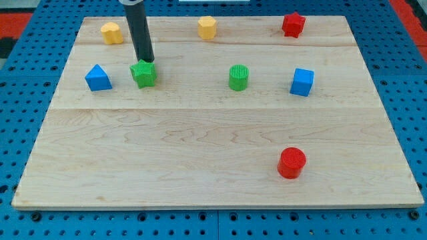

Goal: Slide green star vertically below the blue triangle

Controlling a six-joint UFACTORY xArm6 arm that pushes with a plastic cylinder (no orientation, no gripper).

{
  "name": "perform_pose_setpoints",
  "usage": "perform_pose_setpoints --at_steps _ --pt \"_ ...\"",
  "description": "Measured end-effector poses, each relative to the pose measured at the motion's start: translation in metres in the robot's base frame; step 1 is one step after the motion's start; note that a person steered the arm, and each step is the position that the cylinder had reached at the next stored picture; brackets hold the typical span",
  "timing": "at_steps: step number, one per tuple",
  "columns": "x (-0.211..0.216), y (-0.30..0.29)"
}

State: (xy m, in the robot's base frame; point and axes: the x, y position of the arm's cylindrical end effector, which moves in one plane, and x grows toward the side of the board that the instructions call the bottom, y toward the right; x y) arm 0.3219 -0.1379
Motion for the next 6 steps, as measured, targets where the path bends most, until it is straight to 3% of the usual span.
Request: perform_pose_setpoints --at_steps 3,5,6 --pt "0.002 -0.047" --pt "0.014 0.013" --pt "0.042 0.015"
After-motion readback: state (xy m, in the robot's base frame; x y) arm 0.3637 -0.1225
